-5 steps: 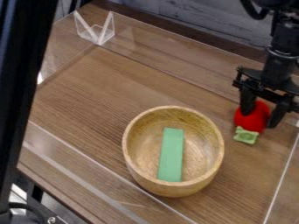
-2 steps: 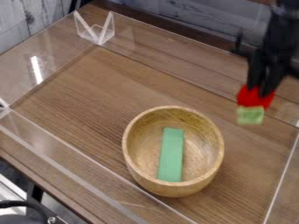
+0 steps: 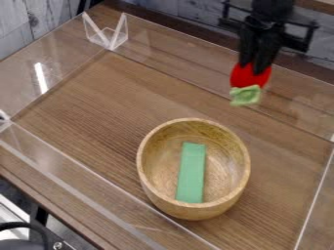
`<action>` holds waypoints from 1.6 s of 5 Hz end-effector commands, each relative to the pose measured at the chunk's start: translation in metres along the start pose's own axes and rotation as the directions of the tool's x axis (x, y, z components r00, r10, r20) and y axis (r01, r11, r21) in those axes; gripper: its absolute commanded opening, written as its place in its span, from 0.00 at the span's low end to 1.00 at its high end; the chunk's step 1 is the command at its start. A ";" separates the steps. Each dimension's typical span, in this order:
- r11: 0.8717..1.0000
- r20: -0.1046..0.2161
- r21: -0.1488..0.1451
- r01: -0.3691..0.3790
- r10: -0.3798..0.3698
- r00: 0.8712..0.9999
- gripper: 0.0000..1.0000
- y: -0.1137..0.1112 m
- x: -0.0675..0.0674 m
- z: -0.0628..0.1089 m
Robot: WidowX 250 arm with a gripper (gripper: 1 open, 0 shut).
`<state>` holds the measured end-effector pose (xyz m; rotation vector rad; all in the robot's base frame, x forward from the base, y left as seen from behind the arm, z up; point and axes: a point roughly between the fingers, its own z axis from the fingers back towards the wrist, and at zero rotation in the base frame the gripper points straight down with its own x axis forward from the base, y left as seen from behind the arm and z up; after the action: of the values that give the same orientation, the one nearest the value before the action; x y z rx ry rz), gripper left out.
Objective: Move the red fruit to the left side of the table
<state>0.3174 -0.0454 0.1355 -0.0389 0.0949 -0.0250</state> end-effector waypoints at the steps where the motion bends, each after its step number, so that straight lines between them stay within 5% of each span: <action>1: 1.000 0.076 -0.010 -0.010 0.011 0.997 0.00 0.003 0.001 0.017; 6: 1.000 0.097 -0.013 0.006 -0.005 0.995 0.00 0.039 -0.012 0.024; 8: 0.994 0.108 -0.023 -0.106 0.108 0.988 0.00 0.032 -0.026 0.045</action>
<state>0.2954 -0.0110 0.1625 -0.0523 0.0517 0.0884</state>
